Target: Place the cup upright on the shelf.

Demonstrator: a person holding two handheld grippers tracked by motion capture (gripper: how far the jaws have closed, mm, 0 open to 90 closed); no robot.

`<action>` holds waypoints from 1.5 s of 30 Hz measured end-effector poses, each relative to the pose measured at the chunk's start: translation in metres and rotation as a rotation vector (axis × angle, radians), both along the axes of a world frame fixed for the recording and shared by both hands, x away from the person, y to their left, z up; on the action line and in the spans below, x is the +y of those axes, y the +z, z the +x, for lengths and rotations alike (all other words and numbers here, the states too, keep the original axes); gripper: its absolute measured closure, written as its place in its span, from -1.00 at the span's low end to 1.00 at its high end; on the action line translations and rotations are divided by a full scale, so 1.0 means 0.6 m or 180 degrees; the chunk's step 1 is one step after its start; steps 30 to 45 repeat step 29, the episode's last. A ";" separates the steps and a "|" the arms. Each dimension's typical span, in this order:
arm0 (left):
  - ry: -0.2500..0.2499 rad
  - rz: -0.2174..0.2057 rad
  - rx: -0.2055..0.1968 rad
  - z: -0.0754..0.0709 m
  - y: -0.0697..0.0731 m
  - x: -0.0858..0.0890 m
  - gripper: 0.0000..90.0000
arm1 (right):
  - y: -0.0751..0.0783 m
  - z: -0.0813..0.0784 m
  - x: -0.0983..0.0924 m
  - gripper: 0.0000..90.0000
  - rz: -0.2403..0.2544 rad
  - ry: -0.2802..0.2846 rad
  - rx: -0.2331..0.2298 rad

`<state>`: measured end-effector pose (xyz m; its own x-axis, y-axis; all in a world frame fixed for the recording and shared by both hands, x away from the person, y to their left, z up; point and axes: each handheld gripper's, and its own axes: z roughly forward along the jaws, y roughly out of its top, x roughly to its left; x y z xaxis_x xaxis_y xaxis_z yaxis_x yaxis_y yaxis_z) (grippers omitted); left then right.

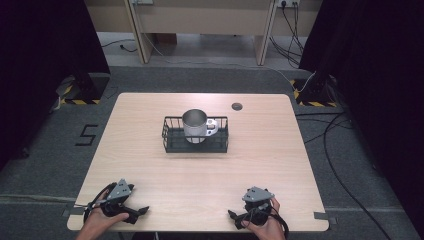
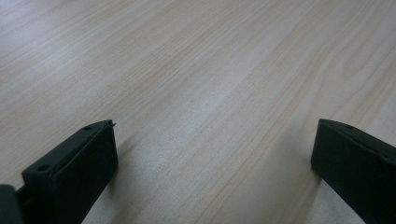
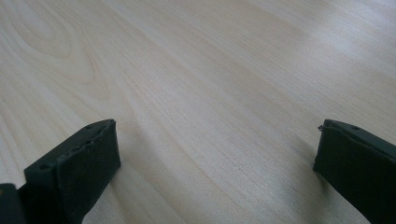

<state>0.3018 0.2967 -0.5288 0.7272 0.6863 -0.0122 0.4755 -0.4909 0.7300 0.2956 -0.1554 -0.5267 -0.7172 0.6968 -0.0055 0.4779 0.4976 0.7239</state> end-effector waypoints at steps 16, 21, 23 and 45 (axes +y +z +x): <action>-0.0001 0.0000 0.0000 0.000 0.000 0.000 -1.00 | -0.001 -0.001 -0.001 -0.99 0.0017 -0.0004 -0.0025; -0.0003 0.0000 0.0000 0.000 0.000 0.000 -1.00 | -0.001 -0.001 -0.001 -0.99 0.0017 -0.0004 -0.0025; -0.0002 -0.0003 0.0000 0.000 0.000 0.000 -1.00 | -0.001 -0.001 -0.001 -0.99 0.0020 -0.0009 -0.0025; -0.0016 0.0002 0.0001 0.000 0.000 0.000 -1.00 | -0.001 -0.002 -0.001 -0.99 0.0023 -0.0013 -0.0028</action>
